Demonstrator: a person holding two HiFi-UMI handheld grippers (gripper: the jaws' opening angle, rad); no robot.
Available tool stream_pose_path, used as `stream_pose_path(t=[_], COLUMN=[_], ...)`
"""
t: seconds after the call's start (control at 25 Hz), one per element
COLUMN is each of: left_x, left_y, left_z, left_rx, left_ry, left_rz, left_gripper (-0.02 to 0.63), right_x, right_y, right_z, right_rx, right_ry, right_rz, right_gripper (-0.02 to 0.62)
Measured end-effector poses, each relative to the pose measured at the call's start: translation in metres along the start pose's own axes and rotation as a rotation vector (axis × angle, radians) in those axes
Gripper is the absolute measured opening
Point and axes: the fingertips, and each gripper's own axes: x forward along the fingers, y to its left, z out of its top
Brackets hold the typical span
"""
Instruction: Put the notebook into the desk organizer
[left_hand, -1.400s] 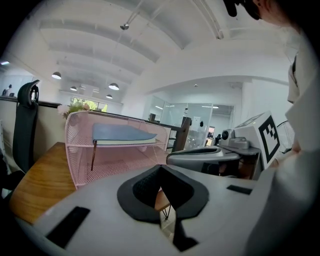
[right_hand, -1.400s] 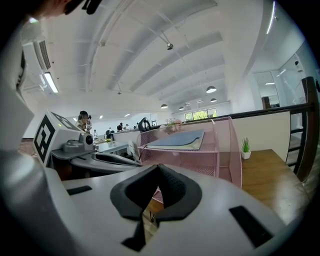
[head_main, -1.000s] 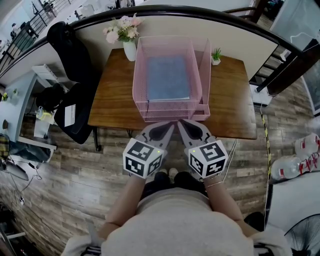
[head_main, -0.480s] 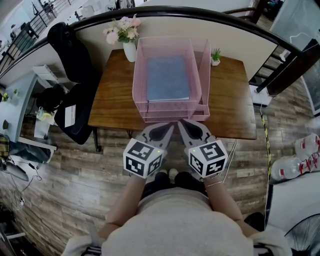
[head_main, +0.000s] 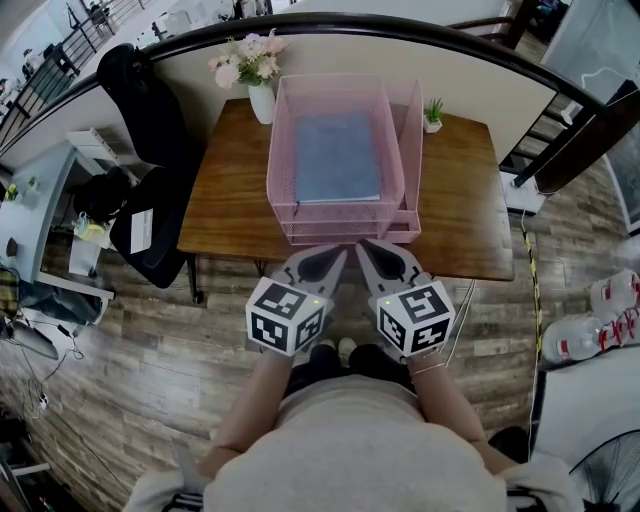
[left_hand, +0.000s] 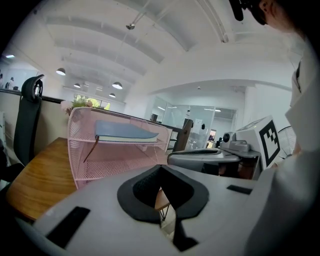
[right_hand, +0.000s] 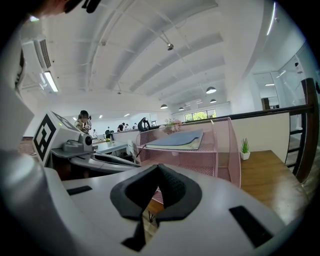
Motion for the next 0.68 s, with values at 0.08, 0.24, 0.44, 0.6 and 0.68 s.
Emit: stream_pose_path(t=[0.08, 0.24, 0.44, 0.6, 0.68], left_x=[-0.0002, 0.0003, -0.0003, -0.0003, -0.0001], left_y=[0.0006, 0.0025, 0.0049, 0.0049, 0.0057], left_z=[-0.0011, -0.0024, -0.0025, -0.0033, -0.0028], left_rx=[0.0, 0.022, -0.005, -0.017, -0.019], left_ry=[0.003, 0.011, -0.001, -0.003, -0.001], left_rz=[0.003, 0.011, 0.013, 0.011, 0.013], left_gripper=[0.011, 0.011, 0.011, 0.011, 0.011], right_x=[0.0, 0.0005, 0.0022, 0.0029, 0.0035], right_y=[0.0005, 0.0006, 0.0031, 0.0048, 0.0052], right_z=[-0.0002, -0.0005, -0.0037, -0.0064, -0.0066], right_rx=[-0.001, -0.005, -0.002, -0.001, -0.002], right_ry=[-0.002, -0.002, 0.005, 0.016, 0.02], right_rz=[0.001, 0.004, 0.018, 0.026, 0.029], right_gripper=[0.009, 0.009, 0.009, 0.009, 0.009])
